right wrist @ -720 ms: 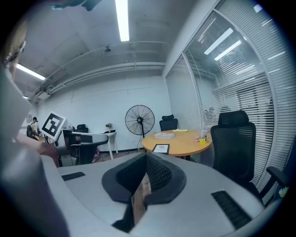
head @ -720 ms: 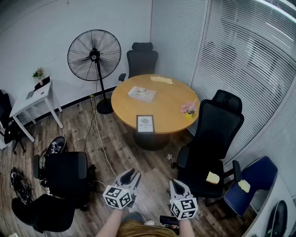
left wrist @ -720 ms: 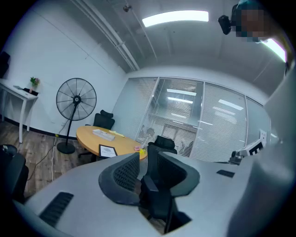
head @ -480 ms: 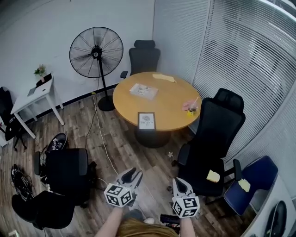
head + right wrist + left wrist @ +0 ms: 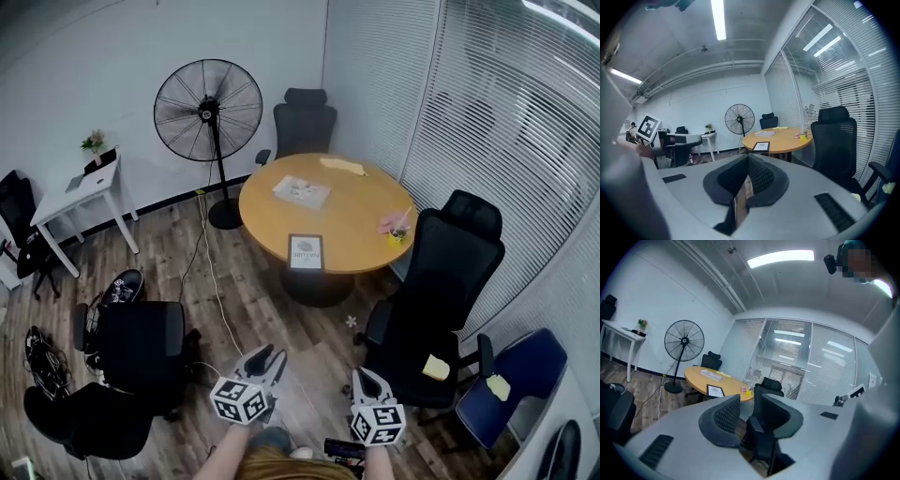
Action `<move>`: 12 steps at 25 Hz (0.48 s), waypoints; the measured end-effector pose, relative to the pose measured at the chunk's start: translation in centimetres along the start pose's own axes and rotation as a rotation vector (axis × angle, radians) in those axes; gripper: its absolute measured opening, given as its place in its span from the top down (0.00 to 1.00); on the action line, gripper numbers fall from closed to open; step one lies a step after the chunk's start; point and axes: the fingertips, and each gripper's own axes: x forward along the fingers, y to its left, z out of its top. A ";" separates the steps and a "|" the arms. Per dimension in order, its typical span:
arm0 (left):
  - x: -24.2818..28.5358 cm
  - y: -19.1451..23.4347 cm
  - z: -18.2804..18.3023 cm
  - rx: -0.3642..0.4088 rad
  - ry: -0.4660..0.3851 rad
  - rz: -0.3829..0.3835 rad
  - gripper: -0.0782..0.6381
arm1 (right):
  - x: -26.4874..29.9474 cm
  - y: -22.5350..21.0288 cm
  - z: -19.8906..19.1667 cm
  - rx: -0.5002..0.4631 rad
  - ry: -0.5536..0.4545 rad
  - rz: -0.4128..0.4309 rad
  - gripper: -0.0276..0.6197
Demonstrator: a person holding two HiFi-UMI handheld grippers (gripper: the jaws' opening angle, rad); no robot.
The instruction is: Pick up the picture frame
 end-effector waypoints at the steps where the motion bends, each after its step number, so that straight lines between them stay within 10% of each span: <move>1: 0.0 0.3 0.0 -0.003 0.000 0.005 0.68 | 0.2 0.0 0.0 0.000 0.001 0.002 0.94; 12: 4.9 5.5 0.3 -0.044 0.002 0.044 0.68 | 7.0 -2.4 -0.6 0.017 0.027 0.013 0.94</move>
